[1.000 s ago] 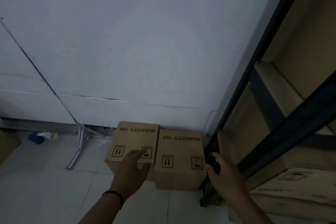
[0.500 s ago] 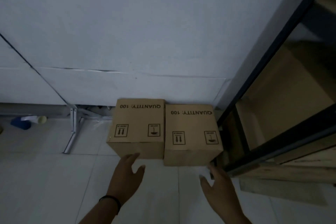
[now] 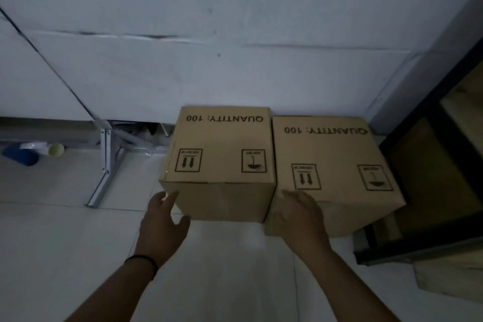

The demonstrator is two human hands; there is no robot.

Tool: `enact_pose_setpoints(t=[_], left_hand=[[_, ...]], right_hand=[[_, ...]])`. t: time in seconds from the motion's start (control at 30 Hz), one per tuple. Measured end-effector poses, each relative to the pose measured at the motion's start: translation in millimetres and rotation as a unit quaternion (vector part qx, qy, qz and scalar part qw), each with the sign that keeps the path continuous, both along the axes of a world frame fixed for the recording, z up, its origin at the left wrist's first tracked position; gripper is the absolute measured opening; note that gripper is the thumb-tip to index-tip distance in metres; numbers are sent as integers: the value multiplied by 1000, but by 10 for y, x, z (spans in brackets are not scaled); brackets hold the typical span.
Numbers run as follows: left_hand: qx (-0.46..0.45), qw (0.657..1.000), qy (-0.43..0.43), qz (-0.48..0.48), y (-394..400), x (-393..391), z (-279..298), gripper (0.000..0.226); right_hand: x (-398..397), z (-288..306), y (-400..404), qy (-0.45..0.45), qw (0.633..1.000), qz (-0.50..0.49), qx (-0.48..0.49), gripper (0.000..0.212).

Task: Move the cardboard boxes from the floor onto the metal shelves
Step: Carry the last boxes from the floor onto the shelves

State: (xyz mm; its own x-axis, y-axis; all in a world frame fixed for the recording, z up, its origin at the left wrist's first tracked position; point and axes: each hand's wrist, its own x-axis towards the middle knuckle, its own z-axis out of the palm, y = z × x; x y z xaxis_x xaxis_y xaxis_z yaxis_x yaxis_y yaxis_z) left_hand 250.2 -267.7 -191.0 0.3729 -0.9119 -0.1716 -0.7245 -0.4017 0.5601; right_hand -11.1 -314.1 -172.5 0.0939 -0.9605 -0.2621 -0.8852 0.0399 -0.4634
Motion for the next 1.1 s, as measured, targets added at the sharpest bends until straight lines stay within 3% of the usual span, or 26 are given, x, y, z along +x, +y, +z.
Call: enact_pose_setpoints(t=[0.27,0.53,0.9,1.03,1.1], left_hand=[[-84,996,-9,9,-380,416,-877,81],[-162,986,49,7,-602,462,-1153,89],[-126,990,68,13,-597,611,-1176,88],[-128,986,105,24,-524,571,-1165,82],[-145,979,138,41,-480,558,-1138,81]], right_hand=[[295,-800,-533,97,990,27,-95,69],[402,-1106,-608,187,967,10,-175,63],[623,-1099,-469,274,943,3,-190,58],[649,-1089,-372,258,949,-1,-178,55],[695,-1075,-313,192,965,-16,-177,51]])
